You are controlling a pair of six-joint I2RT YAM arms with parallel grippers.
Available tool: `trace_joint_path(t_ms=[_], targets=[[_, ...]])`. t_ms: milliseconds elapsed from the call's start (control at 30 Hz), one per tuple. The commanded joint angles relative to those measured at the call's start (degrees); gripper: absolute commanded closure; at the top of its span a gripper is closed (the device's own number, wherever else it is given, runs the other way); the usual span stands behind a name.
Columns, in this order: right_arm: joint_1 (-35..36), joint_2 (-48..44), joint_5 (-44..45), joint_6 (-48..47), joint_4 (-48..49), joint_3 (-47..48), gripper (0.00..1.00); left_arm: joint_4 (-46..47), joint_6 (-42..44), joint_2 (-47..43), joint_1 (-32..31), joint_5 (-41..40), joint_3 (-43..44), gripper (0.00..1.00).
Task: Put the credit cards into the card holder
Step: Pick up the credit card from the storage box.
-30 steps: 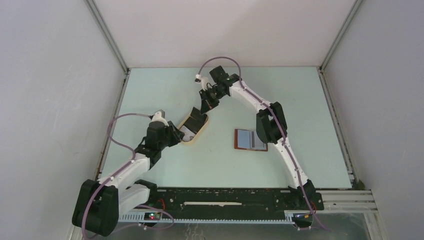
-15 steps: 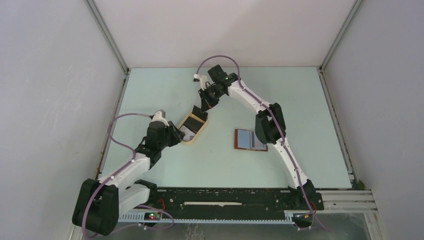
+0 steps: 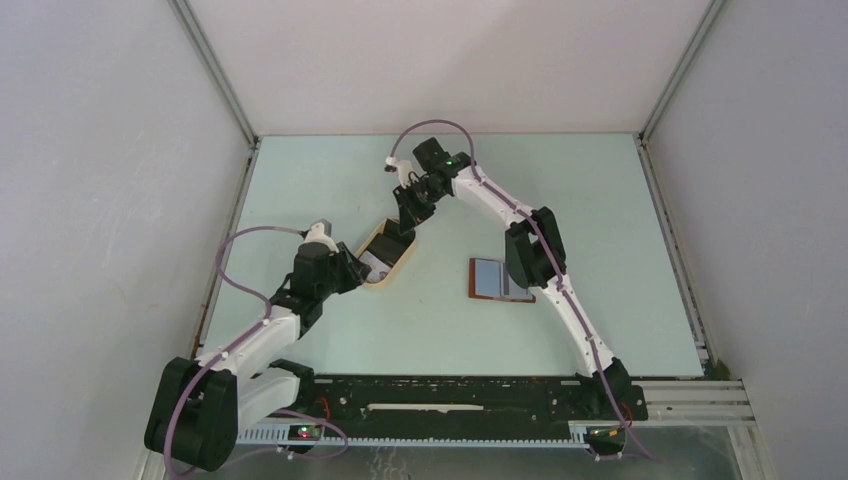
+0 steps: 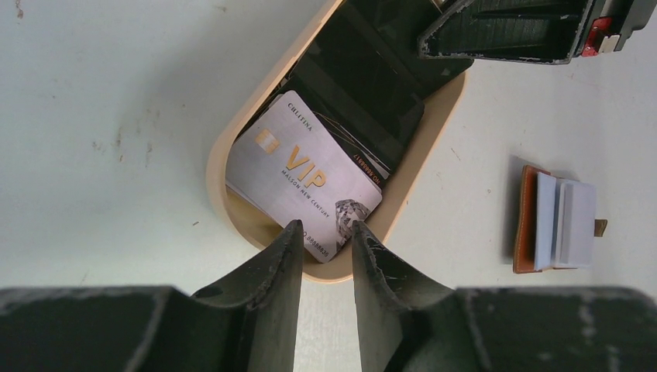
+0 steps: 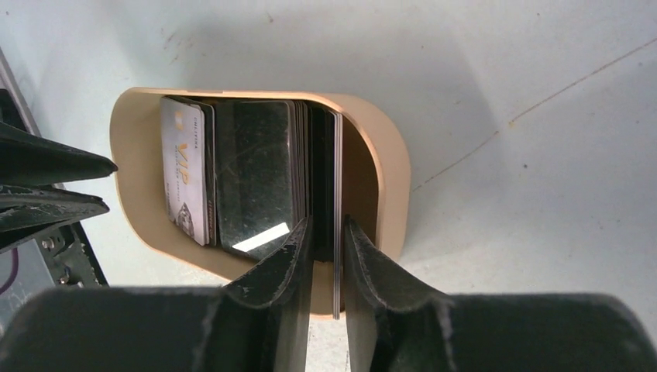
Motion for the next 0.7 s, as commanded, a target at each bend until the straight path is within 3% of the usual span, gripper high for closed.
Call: trace_joint_path(t_ms=[0,267,367,667], targets=[[0.4,1.6,-3.4,1.0,0.3,3.7,0.71,2.1,0.5,-0.3,0.4,0.9,2.0,0.66],[0.7,4.3,-5.2,2.1,0.4,6.1,0.71,2.1,0.2,0.3,0.5,1.2,2.1,0.65],[0.4,4.3,-6.2,2.3,0.2,6.3,0.79,2.1,0.2,0.3,0.5,1.2,2.1,0.65],[-1.5,1.4,-8.6,3.7,0.4,6.3,0.88,2.0,0.1,0.5,0.5,1.4,2.1,0.66]])
